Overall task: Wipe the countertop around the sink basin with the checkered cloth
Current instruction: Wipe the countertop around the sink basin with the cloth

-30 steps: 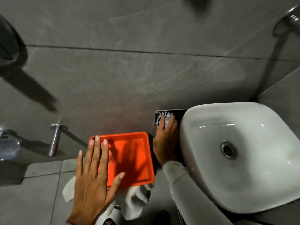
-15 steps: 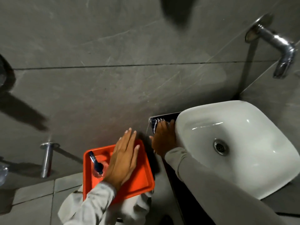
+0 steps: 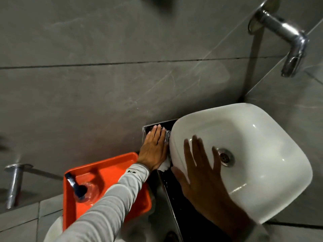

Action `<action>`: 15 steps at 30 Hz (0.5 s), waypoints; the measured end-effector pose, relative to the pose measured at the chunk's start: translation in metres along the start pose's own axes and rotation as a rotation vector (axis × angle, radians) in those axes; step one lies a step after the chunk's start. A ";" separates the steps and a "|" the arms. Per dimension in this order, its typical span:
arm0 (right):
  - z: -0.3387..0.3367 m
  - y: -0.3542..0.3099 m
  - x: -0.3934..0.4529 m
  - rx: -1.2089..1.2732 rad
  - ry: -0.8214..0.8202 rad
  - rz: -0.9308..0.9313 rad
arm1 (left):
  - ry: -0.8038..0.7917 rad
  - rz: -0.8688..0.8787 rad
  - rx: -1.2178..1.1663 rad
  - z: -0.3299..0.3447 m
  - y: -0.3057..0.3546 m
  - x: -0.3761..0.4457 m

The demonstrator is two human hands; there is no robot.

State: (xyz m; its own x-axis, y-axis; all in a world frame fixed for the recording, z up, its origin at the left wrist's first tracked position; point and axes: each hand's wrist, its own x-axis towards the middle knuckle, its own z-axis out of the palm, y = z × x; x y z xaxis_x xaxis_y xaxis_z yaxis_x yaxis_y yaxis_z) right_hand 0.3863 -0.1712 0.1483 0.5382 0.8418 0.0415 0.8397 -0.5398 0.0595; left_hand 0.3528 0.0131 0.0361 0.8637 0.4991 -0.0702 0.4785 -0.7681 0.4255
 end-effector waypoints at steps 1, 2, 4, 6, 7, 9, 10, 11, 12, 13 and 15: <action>0.010 -0.002 -0.014 0.026 -0.024 0.010 | -0.004 0.001 0.008 0.001 0.002 0.006; 0.017 -0.004 -0.025 0.053 -0.026 0.017 | 0.005 0.019 0.033 -0.001 0.001 0.012; 0.026 -0.006 -0.038 0.093 0.002 0.011 | 0.012 0.071 0.065 -0.001 -0.006 0.020; 0.028 -0.006 -0.039 0.119 0.020 0.009 | 0.025 0.107 0.065 0.001 -0.011 0.021; 0.027 -0.006 -0.037 0.121 0.033 0.009 | 0.036 0.103 0.051 0.004 -0.010 0.019; 0.026 -0.009 -0.034 0.119 0.042 0.006 | 0.023 0.119 0.069 0.012 -0.006 -0.001; 0.026 -0.009 -0.033 0.121 0.043 0.006 | 0.022 0.142 0.085 0.019 0.000 -0.019; 0.027 -0.009 -0.033 0.127 0.046 0.008 | 0.035 0.155 0.089 0.026 0.006 -0.040; 0.027 -0.009 -0.034 0.128 0.045 0.011 | 0.052 0.151 0.070 0.033 0.012 -0.062; 0.025 -0.008 -0.035 0.126 0.040 0.017 | 0.054 0.151 0.039 0.037 0.015 -0.080; 0.022 -0.009 -0.035 0.133 0.027 0.020 | 0.053 0.190 0.001 0.037 0.011 -0.086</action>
State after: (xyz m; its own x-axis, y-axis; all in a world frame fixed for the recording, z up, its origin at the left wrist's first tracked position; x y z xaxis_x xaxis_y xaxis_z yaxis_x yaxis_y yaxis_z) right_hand 0.3617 -0.1962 0.1245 0.5544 0.8294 0.0679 0.8319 -0.5500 -0.0744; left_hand 0.2899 -0.0531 0.0138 0.9290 0.3653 0.0591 0.3076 -0.8510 0.4257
